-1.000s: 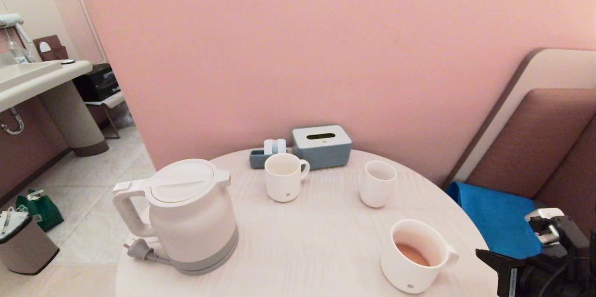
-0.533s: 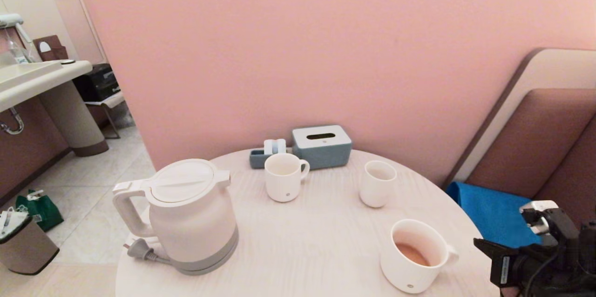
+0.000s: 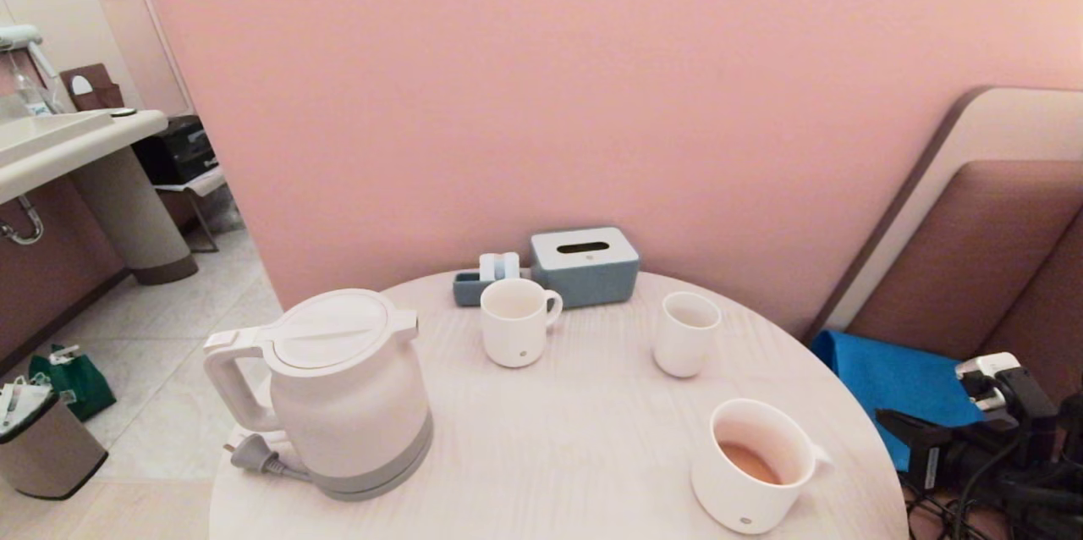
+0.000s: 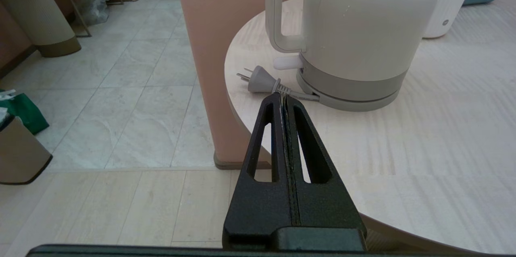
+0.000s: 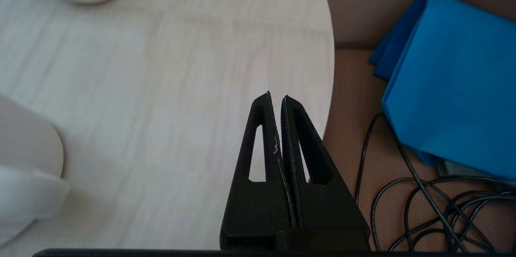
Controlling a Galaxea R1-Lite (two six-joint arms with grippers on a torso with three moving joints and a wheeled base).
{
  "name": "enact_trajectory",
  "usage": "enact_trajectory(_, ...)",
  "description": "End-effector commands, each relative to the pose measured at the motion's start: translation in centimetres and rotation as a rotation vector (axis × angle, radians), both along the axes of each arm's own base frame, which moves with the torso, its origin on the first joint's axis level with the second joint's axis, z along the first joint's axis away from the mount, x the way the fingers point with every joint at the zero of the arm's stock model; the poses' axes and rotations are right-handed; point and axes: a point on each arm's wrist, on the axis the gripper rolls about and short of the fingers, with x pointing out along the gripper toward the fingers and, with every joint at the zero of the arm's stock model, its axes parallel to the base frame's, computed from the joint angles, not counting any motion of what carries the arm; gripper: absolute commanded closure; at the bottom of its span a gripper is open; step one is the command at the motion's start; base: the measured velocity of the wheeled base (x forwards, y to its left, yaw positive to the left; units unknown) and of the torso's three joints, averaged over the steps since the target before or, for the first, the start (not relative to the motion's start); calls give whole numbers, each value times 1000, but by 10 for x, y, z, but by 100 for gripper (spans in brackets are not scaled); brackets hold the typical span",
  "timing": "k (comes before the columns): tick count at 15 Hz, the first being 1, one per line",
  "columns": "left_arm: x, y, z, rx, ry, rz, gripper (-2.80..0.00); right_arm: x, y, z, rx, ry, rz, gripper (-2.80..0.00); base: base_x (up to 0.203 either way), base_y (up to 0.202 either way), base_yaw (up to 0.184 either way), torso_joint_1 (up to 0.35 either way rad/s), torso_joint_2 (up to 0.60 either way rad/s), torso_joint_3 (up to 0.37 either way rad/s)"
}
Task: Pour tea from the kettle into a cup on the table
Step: Pick up the cup
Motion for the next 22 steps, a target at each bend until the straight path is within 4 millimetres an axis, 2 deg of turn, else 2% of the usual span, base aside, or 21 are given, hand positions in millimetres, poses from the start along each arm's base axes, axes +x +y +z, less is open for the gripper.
enact_trajectory(1,0,0,0,0,2,1,0,-2,-2,2,4,-6,3,0,0,0,0,0,0,0)
enact_trajectory(3,0,0,0,0,2,1,0,-12,5,13,16,-7,47,0,0,0,0,0,0,0)
enact_trajectory(6,0,0,0,0,2,1,0,-39,21,30,34,27,115,0,0,0,0,0,0,0)
enact_trajectory(9,0,0,0,0,2,1,0,-63,36,30,94,207,184,0,0,0,0,0,0,0)
enact_trajectory(12,0,0,0,0,2,1,0,-67,53,33,141,263,274,0,0,0,0,0,0,0)
enact_trajectory(22,0,0,0,0,2,1,0,-57,52,35,141,270,216,0,0,0,0,0,0,0)
